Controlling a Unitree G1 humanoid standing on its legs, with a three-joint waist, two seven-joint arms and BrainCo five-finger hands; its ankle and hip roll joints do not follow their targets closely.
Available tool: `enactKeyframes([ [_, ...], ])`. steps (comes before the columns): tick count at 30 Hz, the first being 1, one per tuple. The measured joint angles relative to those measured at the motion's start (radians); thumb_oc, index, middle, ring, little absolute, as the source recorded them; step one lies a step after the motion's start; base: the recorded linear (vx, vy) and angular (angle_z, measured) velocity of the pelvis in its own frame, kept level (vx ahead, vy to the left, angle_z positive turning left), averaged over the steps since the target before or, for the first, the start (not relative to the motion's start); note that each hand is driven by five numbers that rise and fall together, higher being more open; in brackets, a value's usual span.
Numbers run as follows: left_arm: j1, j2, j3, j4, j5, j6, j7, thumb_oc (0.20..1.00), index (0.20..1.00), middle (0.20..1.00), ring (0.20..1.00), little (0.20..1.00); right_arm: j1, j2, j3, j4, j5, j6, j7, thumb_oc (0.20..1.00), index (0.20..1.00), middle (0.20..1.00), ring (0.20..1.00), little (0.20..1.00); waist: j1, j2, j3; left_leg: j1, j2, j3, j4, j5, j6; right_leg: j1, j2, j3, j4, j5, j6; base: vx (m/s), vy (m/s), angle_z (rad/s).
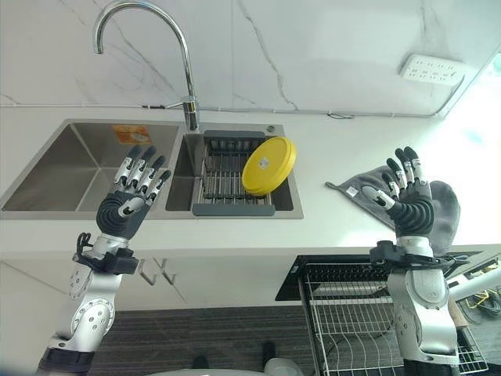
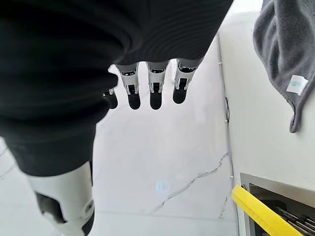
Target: Place the dishes in the dishwasher.
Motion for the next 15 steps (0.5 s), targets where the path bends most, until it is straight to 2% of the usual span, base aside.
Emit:
enactKeyframes([
  [1,0.000,0.000,0.000,0.000,-0.002,0.000,0.000,1.000,1.000,1.000,1.000,1.000,0.000,-0.001,0.001,0.000,-0.001,-0.001,0.032,1.000,1.000,1.000,1.000,1.000,0.000,0.004,0.001,0.000,0.011,0.004,0.000,0.007,-0.009,-0.002,0.016,0.001,0.000,0.007,-0.009,0.05,-0.033,-0.01],
  [4,0.042,0.001,0.021,0.000,0.045,-0.029,-0.008,1.000,1.000,1.000,1.000,1.000,0.024,0.015,0.029,0.000,0.012,-0.050,0.118,1.000,1.000,1.000,1.000,1.000,-0.003,0.020,-0.007,-0.003,0.011,0.008,0.000,0.003,-0.009,-0.010,0.019,0.022,0.000,0.004,-0.011,0.10,-0.088,-0.08],
  [5,0.056,0.000,0.037,0.000,0.046,-0.032,-0.026,1.000,1.000,1.000,1.000,1.000,0.052,0.027,0.039,0.000,0.021,-0.051,0.152,1.000,1.000,1.000,1.000,1.000,-0.004,0.042,-0.019,-0.003,0.013,0.008,-0.001,-0.001,-0.008,-0.009,0.020,0.021,0.000,0.001,-0.015,0.15,-0.127,-0.04],
  [9,0.056,0.000,0.040,0.001,0.043,-0.042,-0.034,1.000,1.000,1.000,1.000,1.000,0.064,0.030,0.039,0.000,0.022,-0.051,0.174,1.000,1.000,1.000,1.000,1.000,-0.004,0.071,-0.036,-0.002,0.017,0.006,0.002,0.000,-0.014,-0.001,0.026,0.020,0.001,-0.007,-0.019,0.05,-0.081,0.03],
  [10,0.053,-0.002,0.039,0.004,0.041,-0.042,-0.040,1.000,1.000,1.000,1.000,1.000,0.065,0.029,0.039,0.001,0.024,-0.050,0.174,1.000,1.000,1.000,1.000,1.000,-0.006,0.072,-0.037,-0.017,0.022,0.000,0.034,0.003,-0.021,-0.001,0.032,0.020,0.009,-0.018,-0.028,0.01,-0.024,0.68],
  [11,0.015,-0.006,0.029,0.015,0.041,-0.041,-0.051,1.000,1.000,1.000,1.000,1.000,0.066,0.035,0.038,0.014,0.032,-0.050,0.174,1.000,1.000,1.000,1.000,1.000,-0.020,0.026,-0.024,-0.237,0.039,-0.020,0.407,-0.024,-0.088,-0.049,0.018,0.027,0.094,-0.085,-0.086,0.15,0.288,0.92],
  [12,0.018,-0.018,0.008,0.018,0.041,-0.043,-0.056,1.000,1.000,1.000,1.000,1.000,0.058,0.022,0.035,0.018,0.034,-0.049,0.172,1.000,1.000,1.000,1.000,1.000,-0.001,0.007,-0.021,-0.330,0.103,0.008,0.567,-0.032,-0.122,-0.043,0.006,0.009,0.101,-0.089,-0.085,0.22,0.442,0.90],
  [13,0.011,-0.016,0.000,0.025,0.041,-0.043,-0.057,1.000,1.000,1.000,1.000,1.000,0.021,0.023,0.035,0.039,0.035,-0.048,0.169,1.000,1.000,1.000,1.000,1.000,-0.002,0.016,-0.021,-0.325,0.164,0.036,0.544,-0.058,-0.102,-0.038,0.016,-0.012,0.088,-0.087,-0.088,0.40,0.809,0.20],
  [14,0.009,-0.013,-0.012,0.027,0.041,-0.042,-0.064,1.000,1.000,1.000,1.000,1.000,-0.029,0.013,0.034,0.048,0.043,-0.046,0.169,1.000,1.000,1.000,1.000,1.000,-0.013,0.038,-0.017,-0.266,0.248,0.078,0.325,-0.069,-0.085,-0.047,0.018,-0.020,0.084,-0.082,-0.081,0.28,0.586,-0.04],
  [15,0.009,-0.012,-0.012,0.034,0.041,-0.042,-0.069,1.000,1.000,1.000,1.000,1.000,-0.030,0.009,0.026,0.047,0.043,-0.047,0.174,1.000,1.000,1.000,1.000,1.000,-0.021,0.046,-0.018,-0.241,0.267,0.083,0.238,-0.061,-0.098,-0.046,0.018,-0.018,0.077,-0.077,-0.073,0.28,0.616,0.02],
])
